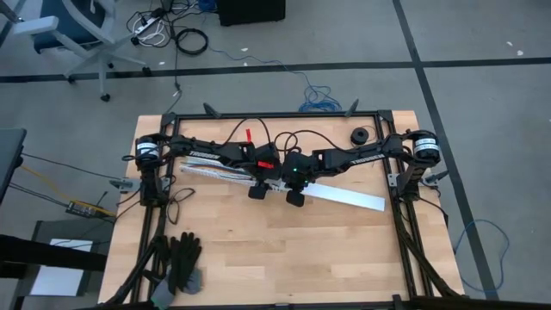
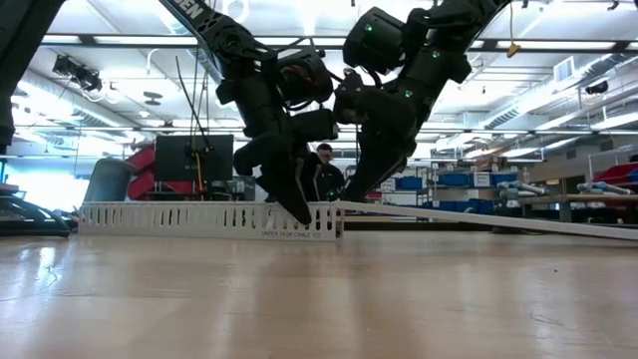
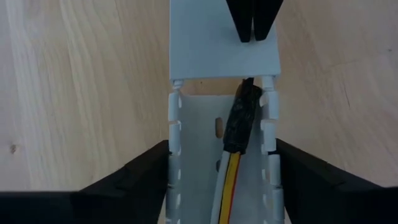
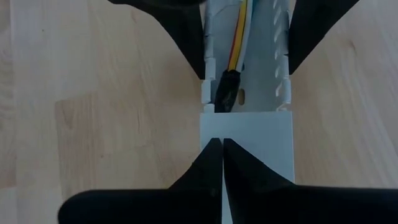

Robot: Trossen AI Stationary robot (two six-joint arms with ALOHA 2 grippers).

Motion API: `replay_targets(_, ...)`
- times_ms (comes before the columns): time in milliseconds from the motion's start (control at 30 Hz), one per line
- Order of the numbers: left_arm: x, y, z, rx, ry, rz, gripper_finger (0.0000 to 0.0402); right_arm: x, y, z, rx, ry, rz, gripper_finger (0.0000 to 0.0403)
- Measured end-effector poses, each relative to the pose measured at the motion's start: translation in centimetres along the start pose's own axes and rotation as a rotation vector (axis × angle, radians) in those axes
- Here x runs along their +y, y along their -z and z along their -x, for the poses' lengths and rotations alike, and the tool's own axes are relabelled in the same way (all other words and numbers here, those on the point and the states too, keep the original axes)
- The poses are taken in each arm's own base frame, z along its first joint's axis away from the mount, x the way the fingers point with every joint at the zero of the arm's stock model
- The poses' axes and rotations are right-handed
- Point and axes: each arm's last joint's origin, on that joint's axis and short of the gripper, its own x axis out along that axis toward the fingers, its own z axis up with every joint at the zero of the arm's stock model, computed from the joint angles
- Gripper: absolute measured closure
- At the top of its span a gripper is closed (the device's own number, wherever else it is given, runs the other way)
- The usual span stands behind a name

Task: Ziptie cables
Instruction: Close the white cable duct

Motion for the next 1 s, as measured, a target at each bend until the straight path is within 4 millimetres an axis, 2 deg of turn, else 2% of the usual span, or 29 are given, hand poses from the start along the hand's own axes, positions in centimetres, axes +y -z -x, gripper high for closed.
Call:
replay_targets(400,0.0,0.01,-0.01,0.002,-0.001,0.0,0.0088,0.0,-0.01,0.01,-0.001,0.0,0.0,0.0402)
replay_targets(1000,0.08,-0.02,0.12,0.009,-0.027,0.004,0.0082,0.05,-0.12,0.41,-0.007,-0.001,0.001,0.0403)
